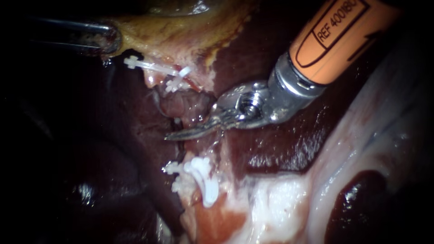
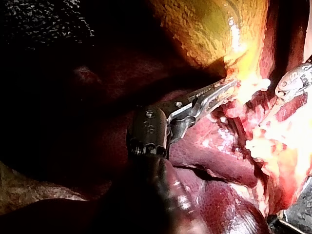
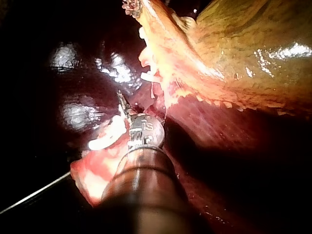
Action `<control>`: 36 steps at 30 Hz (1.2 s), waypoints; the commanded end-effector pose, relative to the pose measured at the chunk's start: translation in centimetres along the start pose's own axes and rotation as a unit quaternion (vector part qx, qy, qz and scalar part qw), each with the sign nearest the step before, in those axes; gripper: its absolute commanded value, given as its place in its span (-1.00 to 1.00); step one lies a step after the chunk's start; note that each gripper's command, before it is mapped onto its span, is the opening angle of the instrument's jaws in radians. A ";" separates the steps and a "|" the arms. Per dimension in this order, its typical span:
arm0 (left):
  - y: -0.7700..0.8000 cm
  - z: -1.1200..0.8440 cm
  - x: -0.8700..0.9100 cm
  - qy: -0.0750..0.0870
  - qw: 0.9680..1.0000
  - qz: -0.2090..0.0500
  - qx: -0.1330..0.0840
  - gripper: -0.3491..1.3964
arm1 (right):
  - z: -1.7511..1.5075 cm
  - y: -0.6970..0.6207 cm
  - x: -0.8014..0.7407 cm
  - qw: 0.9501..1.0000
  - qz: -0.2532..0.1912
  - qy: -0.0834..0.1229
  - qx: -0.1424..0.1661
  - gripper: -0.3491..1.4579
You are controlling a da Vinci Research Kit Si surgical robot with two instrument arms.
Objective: Go back from the cut right tube
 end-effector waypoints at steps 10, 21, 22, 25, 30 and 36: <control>-0.04 0.00 -0.02 0.000 1.000 0.001 0.000 -1.00 | 0.03 0.02 0.03 0.996 -0.012 0.062 -0.055 0.95; -0.06 0.00 -0.02 0.000 1.000 0.001 -0.001 -1.00 | -0.13 -0.29 -0.09 0.986 -0.109 0.031 -0.119 0.97; -0.06 0.00 -0.02 0.000 1.000 0.001 -0.001 -1.00 | -0.15 -0.34 -0.11 0.984 -0.118 0.021 -0.130 0.97; -0.06 0.00 -0.02 0.000 1.000 0.001 -0.001 -1.00 | -0.26 -0.46 -0.19 0.976 -0.146 -0.018 -0.162 0.97; -0.06 0.00 -0.03 0.000 1.000 0.001 0.000 -1.00 | -0.59 -0.54 -0.31 0.964 -0.168 -0.057 -0.196 0.97; -0.07 0.00 -0.04 0.000 1.000 0.001 -0.001 -1.00 | -1.07 -0.61 -0.53 0.956 -0.184 -0.064 -0.220 0.97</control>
